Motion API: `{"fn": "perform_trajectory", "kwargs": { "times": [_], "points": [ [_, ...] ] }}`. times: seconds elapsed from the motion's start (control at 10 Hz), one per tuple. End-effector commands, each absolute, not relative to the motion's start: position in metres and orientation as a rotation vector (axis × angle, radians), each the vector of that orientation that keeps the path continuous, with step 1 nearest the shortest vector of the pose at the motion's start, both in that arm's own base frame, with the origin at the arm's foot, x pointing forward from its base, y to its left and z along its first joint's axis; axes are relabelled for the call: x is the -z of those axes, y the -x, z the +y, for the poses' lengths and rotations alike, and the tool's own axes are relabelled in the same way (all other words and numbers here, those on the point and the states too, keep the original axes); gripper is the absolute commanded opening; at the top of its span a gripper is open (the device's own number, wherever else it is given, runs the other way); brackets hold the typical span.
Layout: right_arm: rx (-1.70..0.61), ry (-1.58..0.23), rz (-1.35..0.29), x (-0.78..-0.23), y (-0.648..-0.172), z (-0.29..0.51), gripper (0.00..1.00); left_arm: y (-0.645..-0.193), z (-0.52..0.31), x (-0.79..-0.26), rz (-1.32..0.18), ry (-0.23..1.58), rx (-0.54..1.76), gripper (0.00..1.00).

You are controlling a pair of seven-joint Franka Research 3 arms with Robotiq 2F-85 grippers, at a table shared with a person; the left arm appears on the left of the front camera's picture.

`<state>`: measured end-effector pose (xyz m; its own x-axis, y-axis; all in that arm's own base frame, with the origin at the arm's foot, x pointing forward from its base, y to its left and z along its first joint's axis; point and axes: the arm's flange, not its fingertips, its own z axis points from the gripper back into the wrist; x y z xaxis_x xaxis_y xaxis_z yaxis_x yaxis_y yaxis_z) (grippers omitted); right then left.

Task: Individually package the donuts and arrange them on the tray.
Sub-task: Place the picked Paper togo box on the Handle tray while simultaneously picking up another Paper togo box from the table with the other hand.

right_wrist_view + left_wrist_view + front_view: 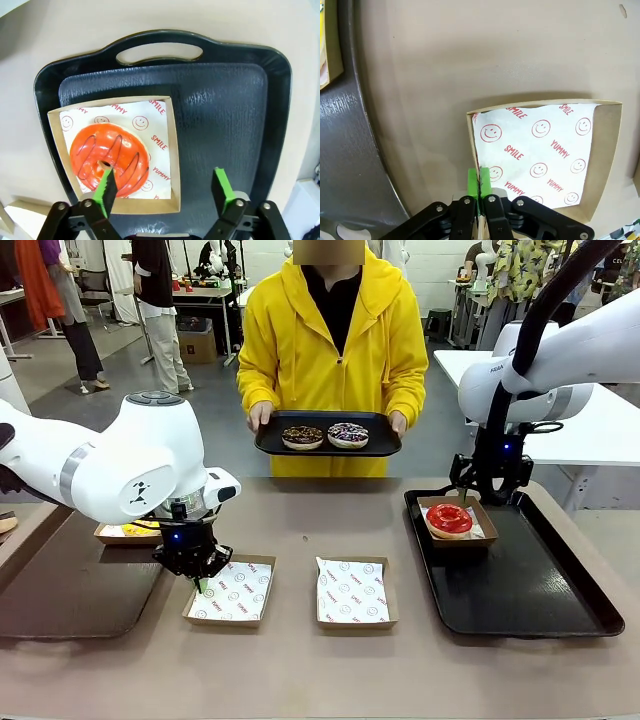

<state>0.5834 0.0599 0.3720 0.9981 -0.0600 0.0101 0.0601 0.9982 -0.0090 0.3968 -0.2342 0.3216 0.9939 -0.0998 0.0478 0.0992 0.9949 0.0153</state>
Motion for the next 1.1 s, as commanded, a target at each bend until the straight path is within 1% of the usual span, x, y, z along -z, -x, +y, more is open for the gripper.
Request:
{"fn": "perform_trajectory", "kwargs": {
  "times": [0.0, 0.1, 0.3, 0.5, 0.7, 0.9, 1.0],
  "points": [
    [0.053, -0.063, -0.013, -0.380, -0.576, 0.054, 1.00, -0.399, -0.240, -0.326, -0.002, -0.018, 0.072, 0.00],
    [0.035, -0.117, -0.007, -0.392, -0.563, 0.046, 1.00, -0.396, -0.241, -0.341, 0.017, -0.008, 0.080, 0.00],
    [-0.004, -0.267, -0.042, -0.426, -0.531, 0.018, 1.00, -0.395, -0.244, -0.389, -0.015, 0.027, 0.092, 0.00],
    [-0.013, -0.465, -0.063, -0.452, -0.500, -0.024, 1.00, -0.402, -0.249, -0.442, -0.045, 0.065, 0.093, 0.00],
    [-0.041, -0.640, -0.089, -0.461, -0.471, -0.065, 1.00, -0.413, -0.257, -0.477, -0.063, 0.050, 0.083, 0.00],
    [-0.066, -0.816, -0.140, -0.464, -0.431, -0.102, 1.00, -0.433, -0.263, -0.498, -0.080, 0.028, 0.051, 0.00],
    [-0.065, -0.871, -0.203, -0.464, -0.411, -0.117, 1.00, -0.445, -0.265, -0.503, -0.086, 0.027, 0.037, 0.00]
  ]
}}
